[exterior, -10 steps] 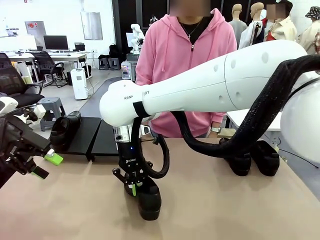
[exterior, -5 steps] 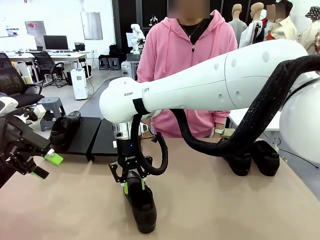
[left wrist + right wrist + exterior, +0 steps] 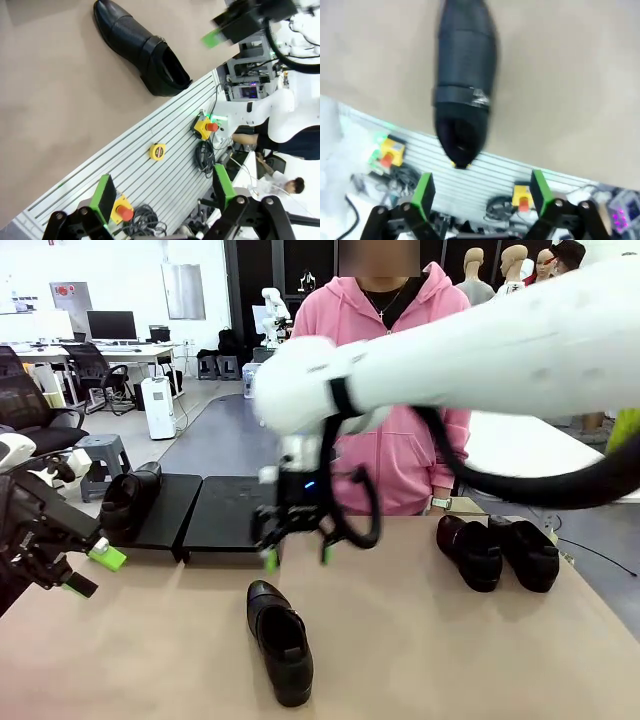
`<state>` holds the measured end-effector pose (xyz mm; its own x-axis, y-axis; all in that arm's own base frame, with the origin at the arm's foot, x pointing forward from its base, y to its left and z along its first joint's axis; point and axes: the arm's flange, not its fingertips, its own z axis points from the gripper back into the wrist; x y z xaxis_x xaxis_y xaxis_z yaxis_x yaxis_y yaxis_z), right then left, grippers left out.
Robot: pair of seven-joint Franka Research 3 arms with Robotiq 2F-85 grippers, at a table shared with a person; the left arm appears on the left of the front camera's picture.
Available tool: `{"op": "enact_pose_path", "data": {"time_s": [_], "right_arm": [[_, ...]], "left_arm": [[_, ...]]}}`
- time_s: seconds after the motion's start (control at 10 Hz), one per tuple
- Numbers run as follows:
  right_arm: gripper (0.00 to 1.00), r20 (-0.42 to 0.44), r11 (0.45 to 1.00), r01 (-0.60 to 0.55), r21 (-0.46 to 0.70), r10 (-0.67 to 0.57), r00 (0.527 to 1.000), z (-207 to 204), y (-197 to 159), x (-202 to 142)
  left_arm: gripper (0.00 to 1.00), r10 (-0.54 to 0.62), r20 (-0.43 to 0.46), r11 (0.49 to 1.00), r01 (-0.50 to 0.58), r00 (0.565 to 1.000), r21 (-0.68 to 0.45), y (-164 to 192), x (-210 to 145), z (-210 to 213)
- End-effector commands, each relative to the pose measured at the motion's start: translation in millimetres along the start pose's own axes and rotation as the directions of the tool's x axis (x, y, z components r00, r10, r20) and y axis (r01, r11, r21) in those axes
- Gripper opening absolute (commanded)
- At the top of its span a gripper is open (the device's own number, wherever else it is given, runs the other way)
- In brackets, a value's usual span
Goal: Organize the shoes by placing them on the stand.
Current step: Pick up one Shoe and place it in the middle of the table.
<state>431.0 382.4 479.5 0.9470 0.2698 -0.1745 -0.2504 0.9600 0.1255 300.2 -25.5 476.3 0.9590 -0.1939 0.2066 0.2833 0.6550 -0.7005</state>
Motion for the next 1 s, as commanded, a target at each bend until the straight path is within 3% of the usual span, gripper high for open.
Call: {"op": "enact_pose_path", "data": {"time_s": [0.0,0.1,0.2,0.3,0.5,0.7,0.9], "right_arm": [[1.00,0.204,0.995,0.097,0.027,-0.100,0.974,35.1,-104.1,-106.5],[1.00,0.261,0.989,0.143,0.047,-0.150,0.954,54.6,-153.3,-144.6],[1.00,0.319,0.994,0.059,0.093,-0.086,0.944,62.1,-195.7,-170.9],[1.00,0.423,0.957,-0.190,0.217,0.083,0.902,62.9,-241.3,-191.5],[1.00,0.463,0.914,-0.197,0.356,0.011,0.886,43.1,-318.0,-219.2],[1.00,0.483,0.859,-0.198,0.473,-0.065,0.873,9.9,-355.4,-240.8],[1.00,0.394,0.825,-0.152,0.545,-0.092,0.915,-10.5,-350.4,-232.8]], "left_arm": [[1.00,-0.005,-0.012,1.000,0.005,1.000,0.001,1.3,-1.8,4.0],[1.00,-0.005,-0.012,1.000,0.005,1.000,0.001,1.3,-1.8,4.0],[1.00,-0.005,-0.012,1.000,0.005,1.000,0.001,1.3,-1.8,4.0],[1.00,-0.005,-0.012,1.000,0.005,1.000,0.001,1.3,-1.8,4.0],[1.00,-0.005,-0.012,1.000,0.005,1.000,0.001,1.3,-1.8,4.0],[1.00,-0.005,-0.012,1.000,0.005,1.000,0.001,1.3,-1.8,4.0],[1.00,-0.005,-0.012,1.000,0.005,1.000,0.001,1.3,-1.8,4.0]]}}
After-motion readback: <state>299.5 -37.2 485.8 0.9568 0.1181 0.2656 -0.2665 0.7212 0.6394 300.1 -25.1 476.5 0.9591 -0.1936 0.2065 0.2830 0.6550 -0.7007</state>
